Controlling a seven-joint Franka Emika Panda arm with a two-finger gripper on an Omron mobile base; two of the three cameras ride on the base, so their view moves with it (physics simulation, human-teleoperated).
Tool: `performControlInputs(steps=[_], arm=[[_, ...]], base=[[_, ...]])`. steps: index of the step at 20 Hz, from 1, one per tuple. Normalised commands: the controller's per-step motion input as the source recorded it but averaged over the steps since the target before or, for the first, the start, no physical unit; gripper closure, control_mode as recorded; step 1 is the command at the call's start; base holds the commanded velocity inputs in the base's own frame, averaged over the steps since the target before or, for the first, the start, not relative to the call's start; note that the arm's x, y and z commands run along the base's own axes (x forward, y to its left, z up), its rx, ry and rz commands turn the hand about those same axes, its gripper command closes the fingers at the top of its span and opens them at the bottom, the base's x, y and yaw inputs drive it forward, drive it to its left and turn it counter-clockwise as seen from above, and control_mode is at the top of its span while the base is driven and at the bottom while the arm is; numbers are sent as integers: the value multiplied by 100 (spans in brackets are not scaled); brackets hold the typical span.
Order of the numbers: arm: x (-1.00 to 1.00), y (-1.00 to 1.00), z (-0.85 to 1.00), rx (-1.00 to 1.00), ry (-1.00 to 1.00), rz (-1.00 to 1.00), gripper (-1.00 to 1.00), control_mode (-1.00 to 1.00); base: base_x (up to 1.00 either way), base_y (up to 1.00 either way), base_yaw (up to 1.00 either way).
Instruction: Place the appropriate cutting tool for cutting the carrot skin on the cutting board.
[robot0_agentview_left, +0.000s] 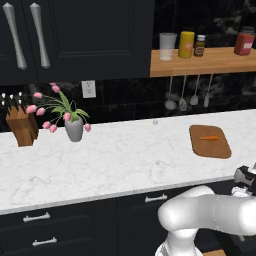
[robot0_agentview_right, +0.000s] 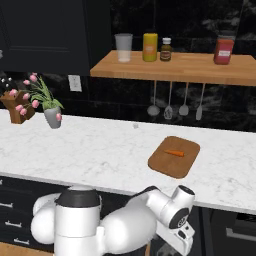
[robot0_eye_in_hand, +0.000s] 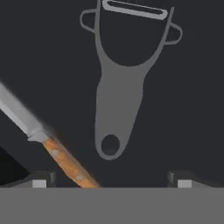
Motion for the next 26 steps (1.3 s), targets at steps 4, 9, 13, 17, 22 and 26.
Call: performControlInputs(steps=[4, 9, 13, 17, 22, 26], arm=[[43, -6, -34, 0, 3, -12, -100, -100], [36, -20, -31, 0, 6, -7, -100, -100], [11, -24, -40, 0, 9, -3, -100, -100], [-2, -7, -54, -2, 8, 0, -100, -100], [-1, 0, -63, -6, 9, 0, -100, -100], [0, 9, -79, -11, 14, 0, -100, -100]], base=[[0, 0, 0], [0, 0, 0], [0, 0, 0], [0, 0, 0], [0, 0, 0], [0, 0, 0]])
